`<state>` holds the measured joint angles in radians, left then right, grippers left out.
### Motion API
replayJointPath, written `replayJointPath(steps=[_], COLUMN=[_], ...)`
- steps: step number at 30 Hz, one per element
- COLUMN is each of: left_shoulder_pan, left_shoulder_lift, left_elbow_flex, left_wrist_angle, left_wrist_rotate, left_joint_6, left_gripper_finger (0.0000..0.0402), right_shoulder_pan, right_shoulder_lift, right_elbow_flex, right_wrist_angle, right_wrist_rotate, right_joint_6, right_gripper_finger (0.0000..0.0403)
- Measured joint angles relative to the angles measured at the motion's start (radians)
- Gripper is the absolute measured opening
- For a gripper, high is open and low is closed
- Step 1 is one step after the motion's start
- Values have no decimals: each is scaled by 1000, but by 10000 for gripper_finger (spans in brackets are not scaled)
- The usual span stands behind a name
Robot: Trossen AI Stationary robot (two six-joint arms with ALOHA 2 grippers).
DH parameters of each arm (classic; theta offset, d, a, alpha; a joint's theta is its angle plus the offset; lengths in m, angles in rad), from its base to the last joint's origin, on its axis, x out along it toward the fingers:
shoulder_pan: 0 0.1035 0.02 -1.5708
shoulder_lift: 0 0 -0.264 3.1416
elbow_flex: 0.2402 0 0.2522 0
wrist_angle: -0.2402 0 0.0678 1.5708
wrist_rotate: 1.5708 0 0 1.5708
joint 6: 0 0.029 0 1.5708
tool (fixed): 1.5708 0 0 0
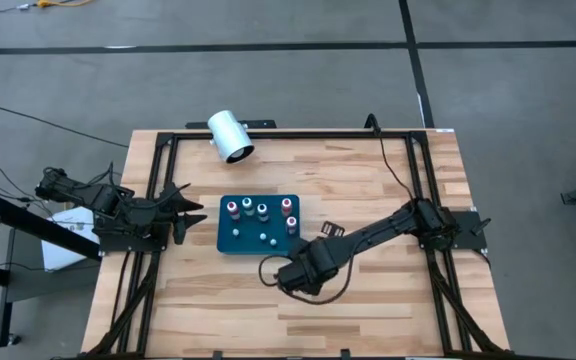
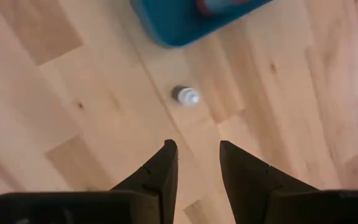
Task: Pick & Place food coloring
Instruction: Put the small brown food coloring bottle into the bin
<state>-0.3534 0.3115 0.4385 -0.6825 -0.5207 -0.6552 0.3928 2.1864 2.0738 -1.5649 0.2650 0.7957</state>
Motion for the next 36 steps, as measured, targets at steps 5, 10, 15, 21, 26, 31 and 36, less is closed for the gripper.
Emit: replayJointPath(steps=[5,10,15,21,26,31,36], left_shoulder_pan=[0,0,0,0,0,0,0], left_shoulder_lift=[0,0,-1,-96,-260,-307,-309], left_elbow_flex=[0,0,0,0,0,5,-53], left_wrist_angle=[3,49,80,131,128,112,119], left_wrist_rotate=[1,1,-4,-8,-1,44,62], left_joint_6=[16,106,154,216,273,320,285], left_gripper_finger=[171,171,171,171,171,171,171], right_shoulder_pan=[-4,-9,-16,-2,14,19,-5], right_shoulder_lift=[0,0,-29,-181,-352,-486,-543], right_elbow_flex=[0,0,-33,-223,-418,-605,-741], right_wrist_angle=[-6,-6,-5,34,225,486,613], right_wrist_rotate=[33,49,55,69,82,99,84], right_joint_6=[-29,-73,-87,7,48,-1,-18], right_gripper_finger=[107,107,104,86,68,64,64])
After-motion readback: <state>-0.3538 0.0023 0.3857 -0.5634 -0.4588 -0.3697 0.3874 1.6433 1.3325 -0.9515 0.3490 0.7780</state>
